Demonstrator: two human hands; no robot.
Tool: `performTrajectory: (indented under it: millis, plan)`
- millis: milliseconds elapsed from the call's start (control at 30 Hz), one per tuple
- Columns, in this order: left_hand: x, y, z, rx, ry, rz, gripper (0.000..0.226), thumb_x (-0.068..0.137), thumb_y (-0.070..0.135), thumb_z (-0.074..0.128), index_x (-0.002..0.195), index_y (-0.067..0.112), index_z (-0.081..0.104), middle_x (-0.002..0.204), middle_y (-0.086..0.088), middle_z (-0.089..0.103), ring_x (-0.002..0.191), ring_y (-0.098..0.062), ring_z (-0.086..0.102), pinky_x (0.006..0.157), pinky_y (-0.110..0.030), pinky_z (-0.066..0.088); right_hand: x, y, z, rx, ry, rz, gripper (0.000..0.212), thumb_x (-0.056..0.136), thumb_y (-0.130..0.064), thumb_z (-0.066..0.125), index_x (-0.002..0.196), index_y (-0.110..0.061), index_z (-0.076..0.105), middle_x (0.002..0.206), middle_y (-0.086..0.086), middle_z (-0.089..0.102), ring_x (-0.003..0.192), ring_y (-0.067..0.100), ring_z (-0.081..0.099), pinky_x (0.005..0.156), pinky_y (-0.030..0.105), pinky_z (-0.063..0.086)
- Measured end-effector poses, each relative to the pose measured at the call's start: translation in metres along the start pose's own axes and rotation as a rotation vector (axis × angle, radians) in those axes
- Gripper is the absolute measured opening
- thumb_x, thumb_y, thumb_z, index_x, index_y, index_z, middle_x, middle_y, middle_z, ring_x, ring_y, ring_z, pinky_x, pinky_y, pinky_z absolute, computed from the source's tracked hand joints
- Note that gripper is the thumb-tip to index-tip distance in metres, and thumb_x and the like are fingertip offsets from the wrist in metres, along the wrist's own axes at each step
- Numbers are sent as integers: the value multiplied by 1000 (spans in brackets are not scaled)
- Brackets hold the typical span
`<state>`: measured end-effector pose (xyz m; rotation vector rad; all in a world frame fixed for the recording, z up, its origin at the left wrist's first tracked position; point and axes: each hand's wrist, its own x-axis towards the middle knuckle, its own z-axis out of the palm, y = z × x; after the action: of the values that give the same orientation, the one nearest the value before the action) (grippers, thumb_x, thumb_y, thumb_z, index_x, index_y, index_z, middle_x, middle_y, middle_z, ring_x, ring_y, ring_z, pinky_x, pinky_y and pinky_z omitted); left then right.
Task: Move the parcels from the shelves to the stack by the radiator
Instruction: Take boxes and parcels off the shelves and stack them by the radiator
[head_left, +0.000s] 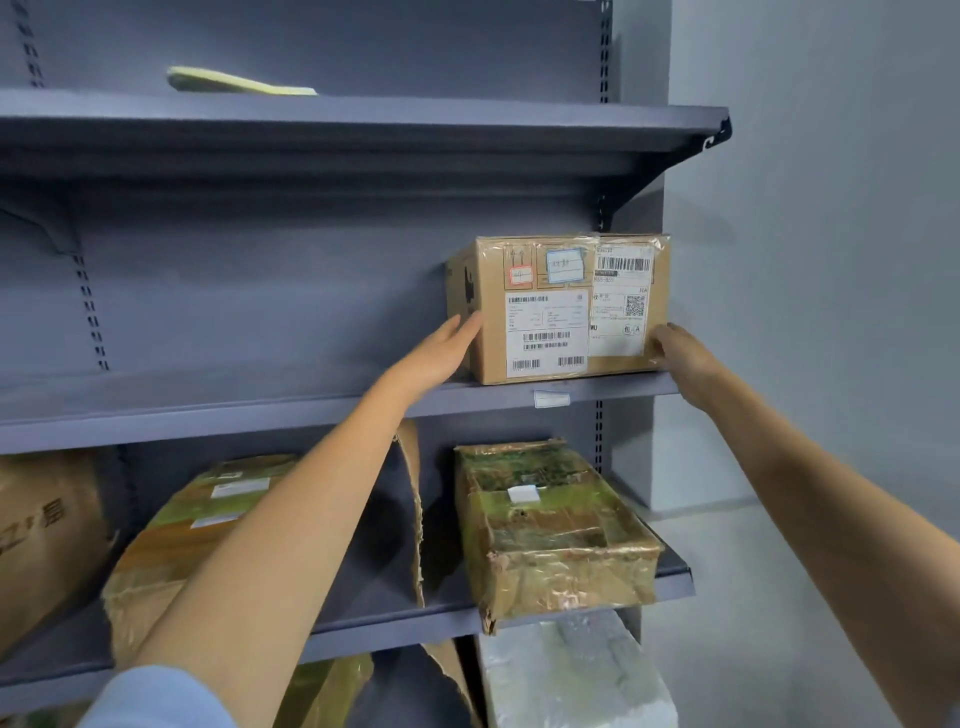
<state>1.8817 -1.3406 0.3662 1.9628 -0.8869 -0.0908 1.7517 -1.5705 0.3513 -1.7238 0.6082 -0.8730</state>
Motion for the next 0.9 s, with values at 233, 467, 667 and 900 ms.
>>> performTrajectory:
  millis: [233, 467, 667, 900]
  plan:
    - [23, 7, -7, -239, 178, -82, 97, 68, 85, 26, 141, 23, 39, 141, -3, 49, 126, -23, 50, 107, -40, 38, -5, -13, 1, 142, 13, -59, 40, 96, -26, 28, 84, -6, 61, 77, 5, 62, 67, 15, 58, 60, 22, 38]
    - [1, -6, -51, -424, 374, -92, 64, 94, 63, 15, 101, 16, 59, 87, 3, 62, 91, -17, 57, 89, -36, 39, -17, -39, -8, 213, 85, -138, 45, 94, -31, 32, 65, -8, 58, 61, 5, 60, 54, 19, 54, 60, 29, 44]
    - [-17, 24, -67, -555, 151, 21, 51, 93, 63, 20, 132, 39, 43, 125, -3, 56, 109, -18, 54, 79, -38, 46, -31, -71, 7, 304, -193, -163, 35, 94, -46, 34, 102, -22, 58, 90, 0, 64, 82, 16, 59, 76, 33, 47]
    - [-33, 21, -73, -436, 367, 138, 37, 99, 44, 25, 104, 26, 56, 79, 0, 60, 79, -14, 58, 87, -37, 44, -50, -49, -25, 283, 24, -101, 46, 91, -54, 26, 79, -18, 52, 81, -1, 58, 81, 17, 54, 87, 43, 37]
